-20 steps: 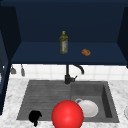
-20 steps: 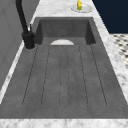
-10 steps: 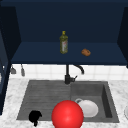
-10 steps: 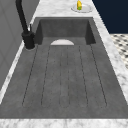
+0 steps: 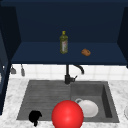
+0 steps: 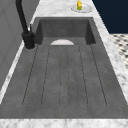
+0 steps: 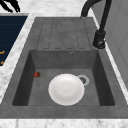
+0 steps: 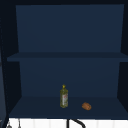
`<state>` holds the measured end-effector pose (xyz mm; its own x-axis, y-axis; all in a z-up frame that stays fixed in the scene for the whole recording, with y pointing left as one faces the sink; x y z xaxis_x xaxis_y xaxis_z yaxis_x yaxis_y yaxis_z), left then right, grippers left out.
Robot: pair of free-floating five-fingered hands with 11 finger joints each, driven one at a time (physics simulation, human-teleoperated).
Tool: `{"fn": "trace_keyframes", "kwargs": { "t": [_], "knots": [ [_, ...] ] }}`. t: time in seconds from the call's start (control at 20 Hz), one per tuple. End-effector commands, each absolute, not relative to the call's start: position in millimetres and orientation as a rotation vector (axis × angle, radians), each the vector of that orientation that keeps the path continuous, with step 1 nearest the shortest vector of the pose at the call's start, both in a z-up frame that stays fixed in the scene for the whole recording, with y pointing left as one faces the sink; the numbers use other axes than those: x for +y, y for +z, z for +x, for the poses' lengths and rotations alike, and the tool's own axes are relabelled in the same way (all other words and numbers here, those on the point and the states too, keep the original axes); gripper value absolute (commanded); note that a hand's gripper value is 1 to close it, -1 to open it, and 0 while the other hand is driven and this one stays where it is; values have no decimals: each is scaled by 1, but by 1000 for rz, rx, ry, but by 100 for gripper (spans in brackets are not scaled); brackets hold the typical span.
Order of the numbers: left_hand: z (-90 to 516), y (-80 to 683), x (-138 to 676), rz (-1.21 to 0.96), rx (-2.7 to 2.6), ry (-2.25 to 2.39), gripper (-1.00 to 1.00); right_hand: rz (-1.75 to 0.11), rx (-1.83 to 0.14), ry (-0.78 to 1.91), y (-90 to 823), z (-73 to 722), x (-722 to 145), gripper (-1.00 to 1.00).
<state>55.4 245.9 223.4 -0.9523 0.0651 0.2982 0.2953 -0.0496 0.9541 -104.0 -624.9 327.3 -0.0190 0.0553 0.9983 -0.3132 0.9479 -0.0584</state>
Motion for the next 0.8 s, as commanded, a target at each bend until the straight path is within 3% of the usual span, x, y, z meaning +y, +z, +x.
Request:
{"fn": "trace_keyframes", "kwargs": {
  "t": [0.0,0.75],
  "knots": [
    [55,223,246,-393,-2047,-2130,0,187,-1562,314,302,-85,-597,-100],
    [55,223,246,-393,-2047,-2130,0,-132,-1523,562,272,-38,-538,-100]
  ]
}}
